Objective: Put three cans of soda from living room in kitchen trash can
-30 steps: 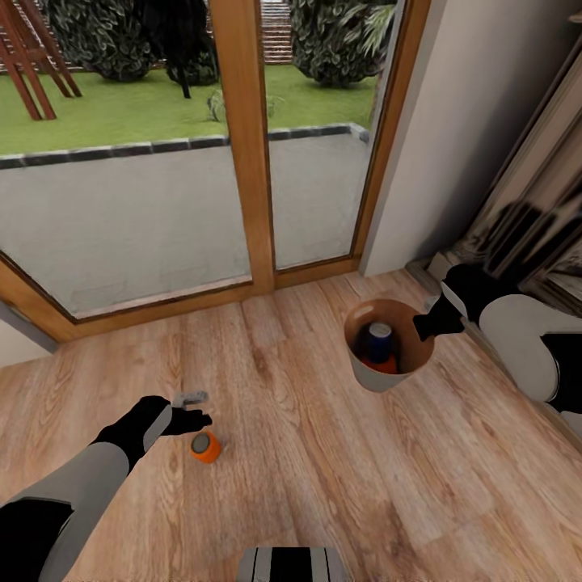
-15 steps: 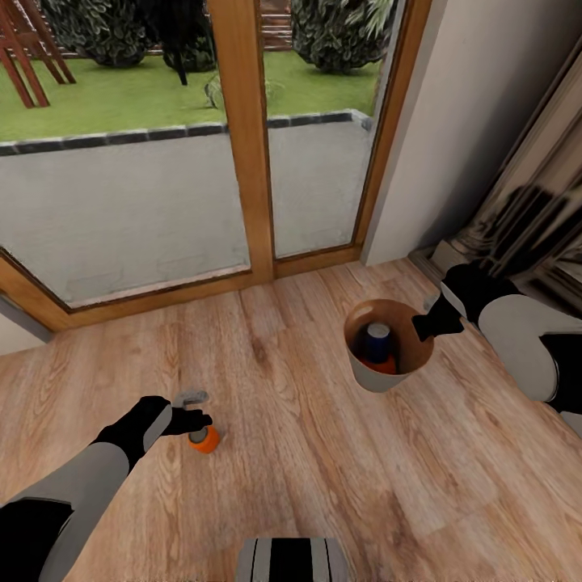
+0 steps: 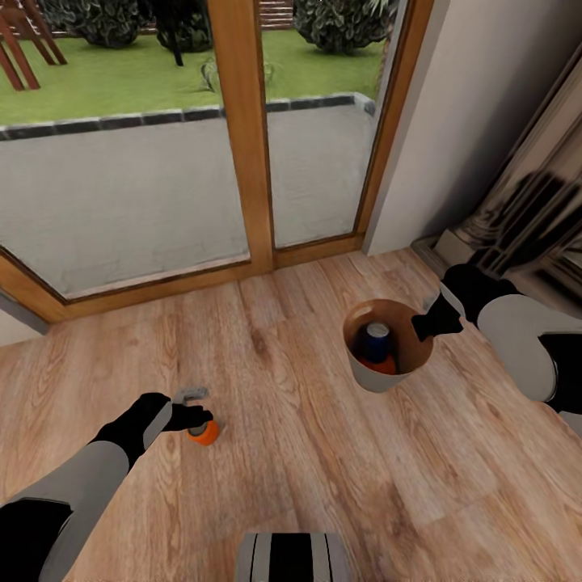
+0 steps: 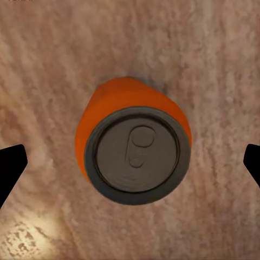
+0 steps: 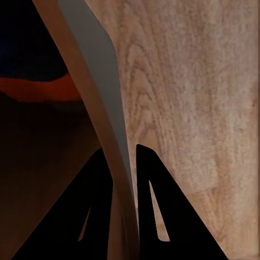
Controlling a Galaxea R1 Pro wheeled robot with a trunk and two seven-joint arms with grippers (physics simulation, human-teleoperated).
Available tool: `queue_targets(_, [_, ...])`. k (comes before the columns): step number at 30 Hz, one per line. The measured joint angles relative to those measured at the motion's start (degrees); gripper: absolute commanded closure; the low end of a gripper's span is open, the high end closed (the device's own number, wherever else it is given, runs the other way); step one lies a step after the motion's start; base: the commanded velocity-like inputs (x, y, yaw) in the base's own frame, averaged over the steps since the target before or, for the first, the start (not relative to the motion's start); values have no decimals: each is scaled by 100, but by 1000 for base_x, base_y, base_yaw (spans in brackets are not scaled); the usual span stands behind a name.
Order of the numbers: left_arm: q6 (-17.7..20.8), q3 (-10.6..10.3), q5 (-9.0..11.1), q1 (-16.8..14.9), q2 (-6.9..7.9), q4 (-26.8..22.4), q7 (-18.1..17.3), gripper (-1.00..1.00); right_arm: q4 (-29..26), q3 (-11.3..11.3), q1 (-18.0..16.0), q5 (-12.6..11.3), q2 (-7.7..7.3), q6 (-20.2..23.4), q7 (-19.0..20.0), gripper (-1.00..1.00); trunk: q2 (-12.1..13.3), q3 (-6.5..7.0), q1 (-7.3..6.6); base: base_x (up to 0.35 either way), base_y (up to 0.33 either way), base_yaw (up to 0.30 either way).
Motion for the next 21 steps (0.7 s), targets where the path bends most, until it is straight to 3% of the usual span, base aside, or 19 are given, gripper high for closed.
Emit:
queue_targets(6, [6, 0, 0, 0, 0, -50, 1, -100, -1, -10, 0, -16, 4, 2, 3, 100, 0, -30, 0, 3, 0, 0])
queue_targets(13, [16, 0, 6, 0, 0, -68, -2, -100, -4, 0, 7, -2, 17, -1, 0, 100, 0, -54, 0, 186, 0, 0])
queue_targets(21, [10, 0, 7, 0, 0, -73, 15, -100, -1, -8, 8, -17, 15, 2, 0, 100, 0, -81, 0, 39, 0, 0])
